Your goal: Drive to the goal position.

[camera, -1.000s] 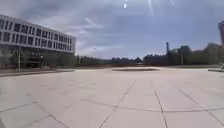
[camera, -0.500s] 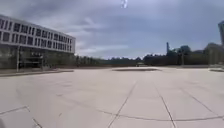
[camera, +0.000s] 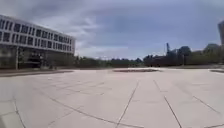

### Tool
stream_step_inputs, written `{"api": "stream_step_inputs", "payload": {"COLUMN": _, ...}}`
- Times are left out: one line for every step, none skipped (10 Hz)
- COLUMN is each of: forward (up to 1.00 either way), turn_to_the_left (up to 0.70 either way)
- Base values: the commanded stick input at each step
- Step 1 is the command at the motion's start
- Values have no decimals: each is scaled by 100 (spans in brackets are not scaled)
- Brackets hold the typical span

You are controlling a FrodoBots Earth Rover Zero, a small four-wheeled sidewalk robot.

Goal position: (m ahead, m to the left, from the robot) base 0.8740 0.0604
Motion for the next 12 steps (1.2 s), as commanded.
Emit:
{"api": "stream_step_inputs", "payload": {"forward": 50, "turn_to_the_left": 0}}
{"api": "stream_step_inputs", "payload": {"forward": 50, "turn_to_the_left": 0}}
{"api": "stream_step_inputs", "payload": {"forward": 50, "turn_to_the_left": 0}}
{"api": "stream_step_inputs", "payload": {"forward": 50, "turn_to_the_left": 0}}
{"api": "stream_step_inputs", "payload": {"forward": 50, "turn_to_the_left": 0}}
{"api": "stream_step_inputs", "payload": {"forward": 50, "turn_to_the_left": 0}}
{"api": "stream_step_inputs", "payload": {"forward": 50, "turn_to_the_left": 0}}
{"api": "stream_step_inputs", "payload": {"forward": 50, "turn_to_the_left": 0}}
{"api": "stream_step_inputs", "payload": {"forward": 50, "turn_to_the_left": 0}}
{"api": "stream_step_inputs", "payload": {"forward": 50, "turn_to_the_left": 0}}
{"api": "stream_step_inputs", "payload": {"forward": 50, "turn_to_the_left": 0}}
{"api": "stream_step_inputs", "payload": {"forward": 50, "turn_to_the_left": 0}}
